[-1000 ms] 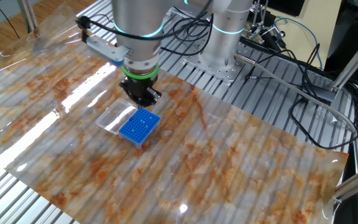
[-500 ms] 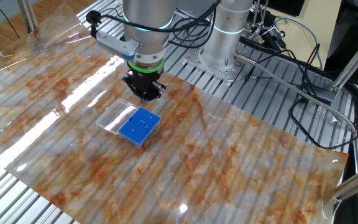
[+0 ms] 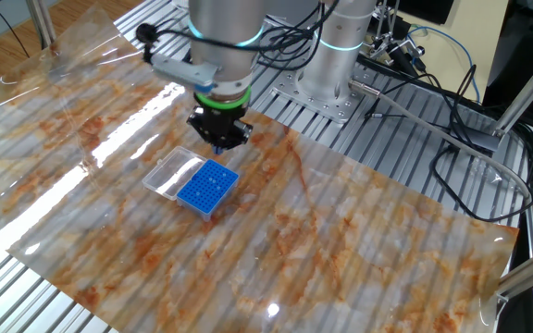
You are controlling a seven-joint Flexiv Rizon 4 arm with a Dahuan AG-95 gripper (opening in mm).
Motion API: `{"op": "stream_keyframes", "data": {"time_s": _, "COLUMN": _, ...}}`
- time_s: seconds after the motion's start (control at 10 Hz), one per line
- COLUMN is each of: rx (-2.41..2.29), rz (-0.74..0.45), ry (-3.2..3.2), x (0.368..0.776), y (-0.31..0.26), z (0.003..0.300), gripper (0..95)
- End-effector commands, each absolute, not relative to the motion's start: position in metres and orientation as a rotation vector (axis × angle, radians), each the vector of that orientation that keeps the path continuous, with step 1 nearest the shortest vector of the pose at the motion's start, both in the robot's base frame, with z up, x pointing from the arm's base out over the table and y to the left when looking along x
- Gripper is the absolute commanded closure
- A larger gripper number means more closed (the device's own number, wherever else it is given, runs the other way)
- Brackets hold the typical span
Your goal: Insert a small pipette tip into the holder for small pipette tips
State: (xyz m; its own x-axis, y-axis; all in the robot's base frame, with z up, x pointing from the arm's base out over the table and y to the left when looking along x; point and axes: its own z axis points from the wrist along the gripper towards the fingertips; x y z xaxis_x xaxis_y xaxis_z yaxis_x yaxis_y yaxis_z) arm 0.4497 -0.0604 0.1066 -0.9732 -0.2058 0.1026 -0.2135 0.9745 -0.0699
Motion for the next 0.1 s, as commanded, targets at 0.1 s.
{"op": "stream_keyframes", "data": {"time_s": 0.1, "rx": 0.314, "rz": 0.136, "ry": -3.021, "x": 0.4521, "y": -0.0582, "z": 0.1046, "gripper": 95.0}}
